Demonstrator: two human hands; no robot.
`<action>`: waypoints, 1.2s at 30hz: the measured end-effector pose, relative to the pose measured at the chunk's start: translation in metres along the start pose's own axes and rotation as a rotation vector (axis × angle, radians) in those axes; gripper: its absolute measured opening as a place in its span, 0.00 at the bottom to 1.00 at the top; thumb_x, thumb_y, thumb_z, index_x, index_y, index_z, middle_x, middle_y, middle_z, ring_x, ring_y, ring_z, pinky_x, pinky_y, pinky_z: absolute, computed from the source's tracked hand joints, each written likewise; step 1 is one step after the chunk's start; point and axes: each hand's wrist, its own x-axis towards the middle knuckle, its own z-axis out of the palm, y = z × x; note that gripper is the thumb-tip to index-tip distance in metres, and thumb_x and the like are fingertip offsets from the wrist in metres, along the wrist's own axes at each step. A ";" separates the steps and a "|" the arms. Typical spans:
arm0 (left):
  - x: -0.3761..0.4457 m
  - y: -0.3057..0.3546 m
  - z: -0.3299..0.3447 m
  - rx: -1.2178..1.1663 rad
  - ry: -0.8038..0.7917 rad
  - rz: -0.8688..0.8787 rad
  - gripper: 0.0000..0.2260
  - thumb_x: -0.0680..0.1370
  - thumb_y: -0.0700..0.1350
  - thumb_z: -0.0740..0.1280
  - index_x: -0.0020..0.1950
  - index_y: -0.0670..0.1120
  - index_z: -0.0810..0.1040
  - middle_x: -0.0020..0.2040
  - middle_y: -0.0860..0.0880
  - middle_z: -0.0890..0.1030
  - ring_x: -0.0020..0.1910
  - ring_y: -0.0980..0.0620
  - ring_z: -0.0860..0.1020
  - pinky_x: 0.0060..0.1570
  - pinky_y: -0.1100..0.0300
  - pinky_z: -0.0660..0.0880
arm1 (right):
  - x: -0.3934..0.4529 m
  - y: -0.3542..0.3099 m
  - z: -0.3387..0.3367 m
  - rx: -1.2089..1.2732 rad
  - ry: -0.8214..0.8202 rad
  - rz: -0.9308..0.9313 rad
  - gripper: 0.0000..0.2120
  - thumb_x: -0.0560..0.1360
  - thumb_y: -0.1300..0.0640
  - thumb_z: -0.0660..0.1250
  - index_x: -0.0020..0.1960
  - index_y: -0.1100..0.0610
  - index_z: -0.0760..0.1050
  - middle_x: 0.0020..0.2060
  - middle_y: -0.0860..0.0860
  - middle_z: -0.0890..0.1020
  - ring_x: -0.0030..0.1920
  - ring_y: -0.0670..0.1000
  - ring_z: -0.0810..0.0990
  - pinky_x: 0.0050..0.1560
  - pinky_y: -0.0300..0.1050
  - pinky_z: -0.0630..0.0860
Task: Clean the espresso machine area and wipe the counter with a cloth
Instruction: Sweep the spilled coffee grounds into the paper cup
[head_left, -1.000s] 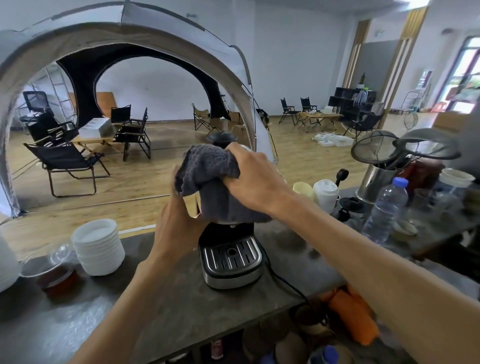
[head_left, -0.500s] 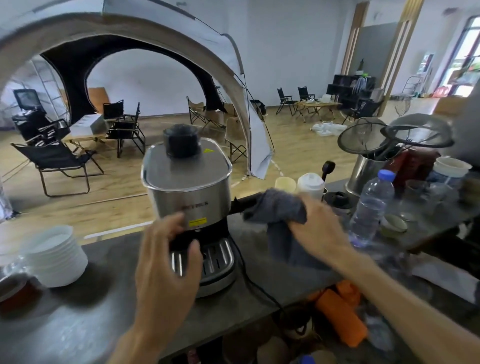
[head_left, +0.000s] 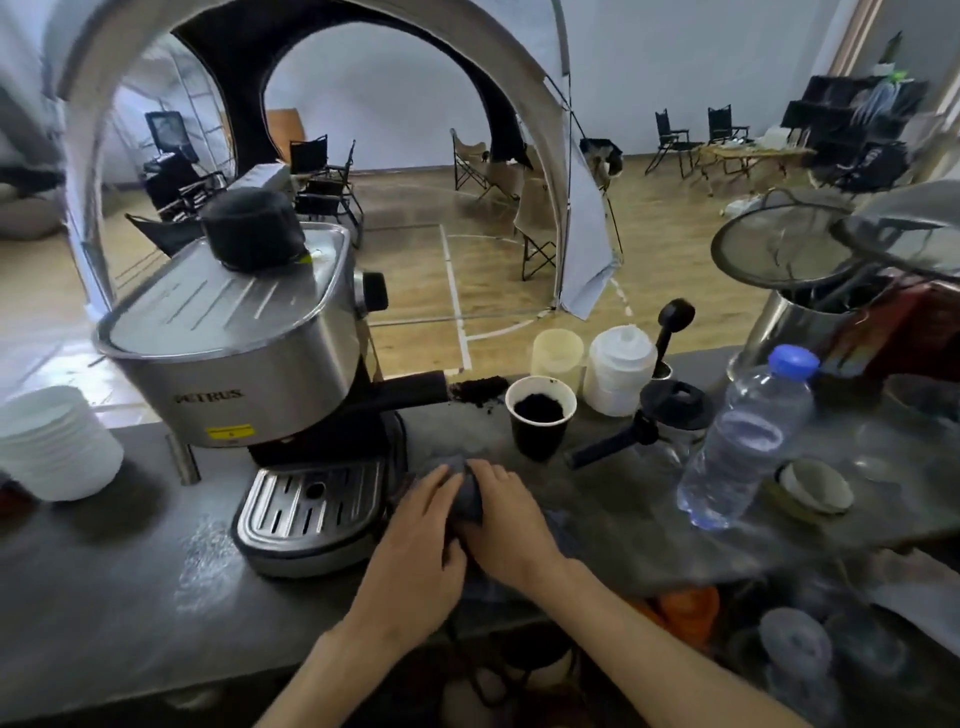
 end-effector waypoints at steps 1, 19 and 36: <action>0.002 -0.002 0.003 0.037 -0.066 -0.006 0.33 0.76 0.42 0.64 0.80 0.49 0.54 0.79 0.54 0.53 0.77 0.58 0.49 0.72 0.69 0.44 | 0.001 0.002 -0.003 0.055 -0.024 0.001 0.27 0.73 0.52 0.67 0.70 0.52 0.65 0.63 0.52 0.75 0.63 0.55 0.73 0.62 0.53 0.73; 0.021 -0.032 -0.022 0.044 -0.227 0.151 0.30 0.72 0.56 0.67 0.73 0.57 0.65 0.61 0.61 0.69 0.59 0.59 0.67 0.61 0.65 0.66 | -0.017 0.002 -0.113 0.035 0.080 -0.122 0.17 0.76 0.45 0.68 0.63 0.44 0.76 0.53 0.37 0.82 0.53 0.34 0.78 0.56 0.36 0.77; 0.072 -0.029 -0.008 -0.102 0.029 0.014 0.23 0.79 0.49 0.65 0.74 0.51 0.66 0.70 0.57 0.68 0.69 0.59 0.67 0.66 0.67 0.62 | 0.078 0.035 -0.131 -0.440 -0.135 0.223 0.45 0.63 0.26 0.68 0.69 0.53 0.65 0.61 0.53 0.70 0.59 0.55 0.74 0.50 0.50 0.74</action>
